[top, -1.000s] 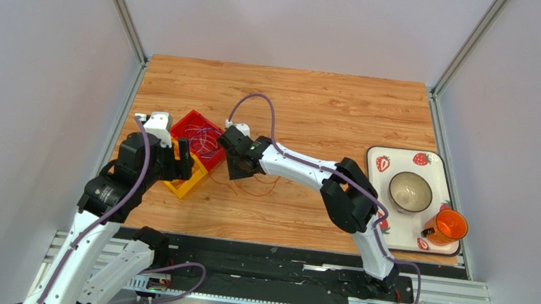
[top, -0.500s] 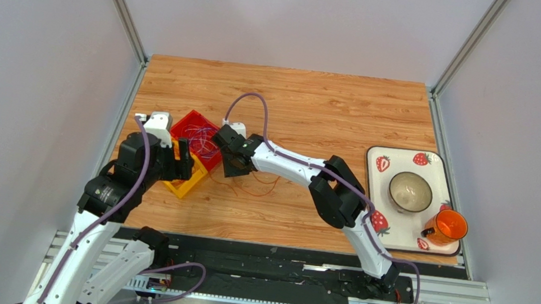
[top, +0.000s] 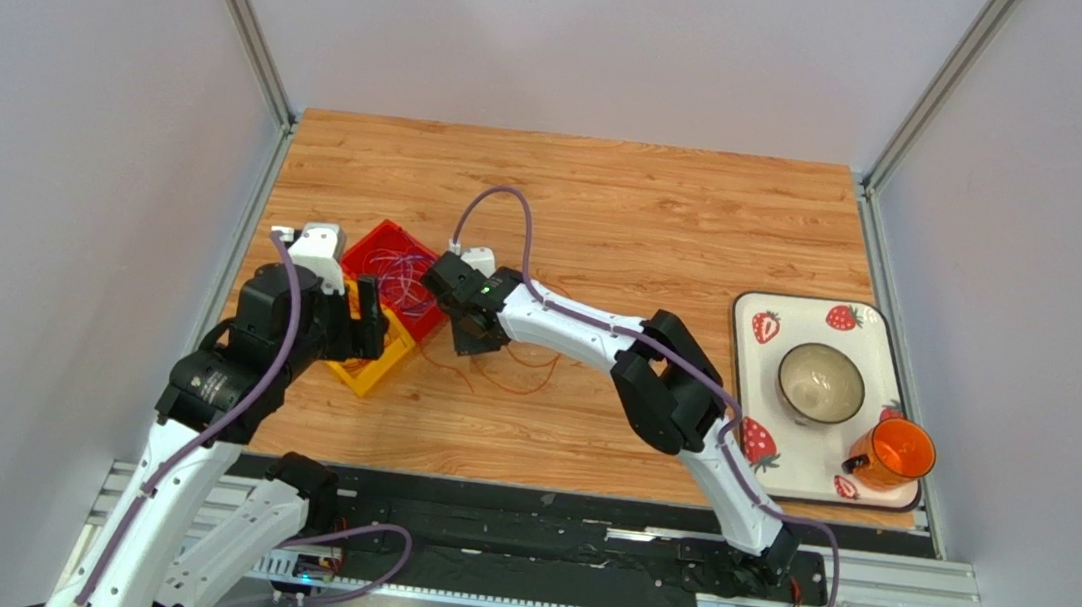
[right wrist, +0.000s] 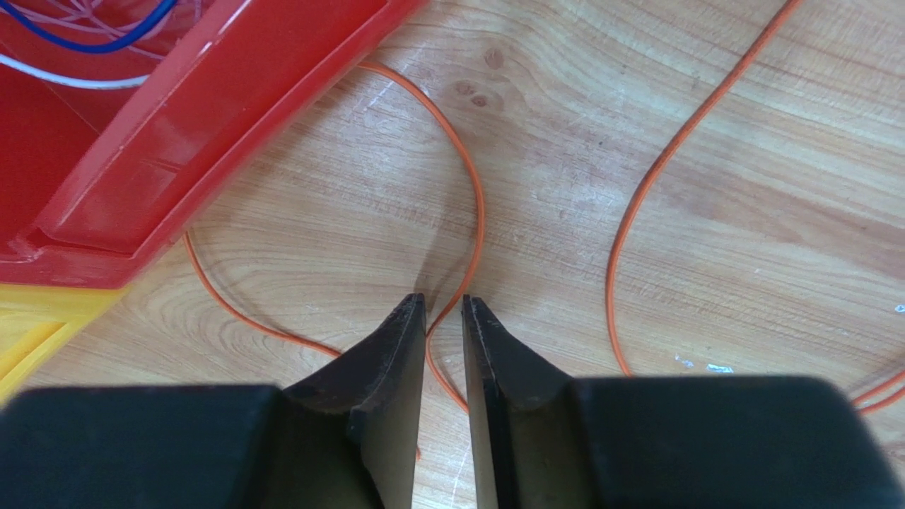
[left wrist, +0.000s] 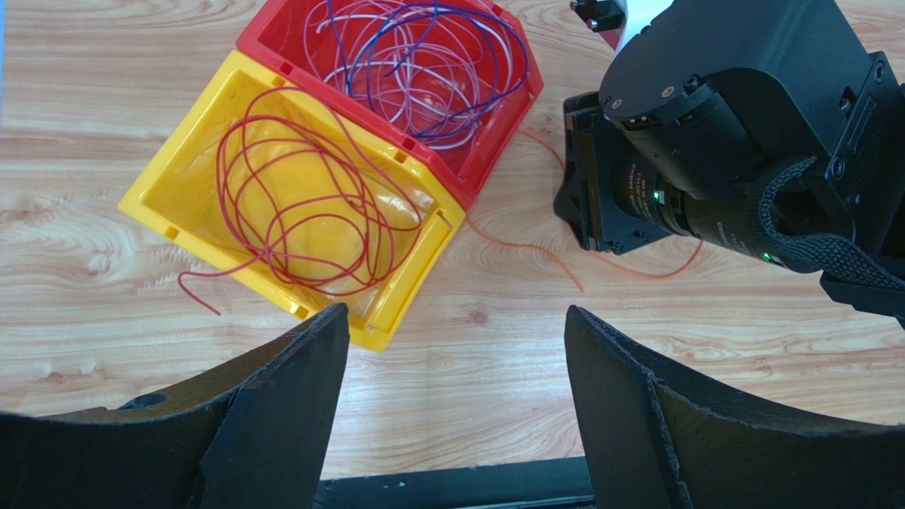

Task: Untangle the cables

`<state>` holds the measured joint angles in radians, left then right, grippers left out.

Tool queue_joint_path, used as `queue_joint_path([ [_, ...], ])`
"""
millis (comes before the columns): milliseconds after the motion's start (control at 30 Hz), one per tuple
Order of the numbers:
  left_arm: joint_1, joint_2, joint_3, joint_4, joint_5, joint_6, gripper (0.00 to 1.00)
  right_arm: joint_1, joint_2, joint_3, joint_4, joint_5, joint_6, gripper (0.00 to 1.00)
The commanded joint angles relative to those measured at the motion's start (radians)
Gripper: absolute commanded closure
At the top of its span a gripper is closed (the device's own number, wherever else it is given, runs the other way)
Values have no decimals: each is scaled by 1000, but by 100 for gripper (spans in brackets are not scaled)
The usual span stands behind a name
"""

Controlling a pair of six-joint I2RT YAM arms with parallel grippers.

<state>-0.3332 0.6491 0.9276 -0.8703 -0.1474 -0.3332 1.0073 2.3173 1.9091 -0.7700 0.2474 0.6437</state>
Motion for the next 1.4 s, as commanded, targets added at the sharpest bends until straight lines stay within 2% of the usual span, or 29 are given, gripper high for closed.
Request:
queue_joint_path([
  [0,-3,1,-4,33,5,-3,18,13,8,24,-5,13,19,86],
  [33,-3,1,-4,34,3,-3,18,13,7,24,-8,15,14,90],
  [67,-3,1,-4,33,3,-3,18,13,4,25,-9,19,13,99],
  [100,-3,1,-4,33,3,-3,18,13,-4,27,-12,29,13,100],
  [333,-3,1,-4,34,5,-4,18,11,-87,53,-71,114,-4,100],
  [667,-3,3,-4,34,9,-1,18,-29,-255,-25,-94,273,7,100],
  [867,-3,11,-4,34,9,-3,18,-70,-254,-56,-100,335,63,100],
  [1033,-3,17,-4,34,9,-3,18,-116,-234,-84,-106,317,89,100],
  [1100,-3,18,-6,34,11,-3,18,-128,-223,-85,-109,294,91,70],
  [1133,-3,20,-4,34,14,-3,18,-144,-217,-84,-127,294,99,52],
  [1233,-3,24,-3,34,16,-3,19,-167,-231,-93,-121,271,100,40],
  [1367,-3,26,-3,36,16,-3,19,-173,-271,-137,-86,208,83,35],
])
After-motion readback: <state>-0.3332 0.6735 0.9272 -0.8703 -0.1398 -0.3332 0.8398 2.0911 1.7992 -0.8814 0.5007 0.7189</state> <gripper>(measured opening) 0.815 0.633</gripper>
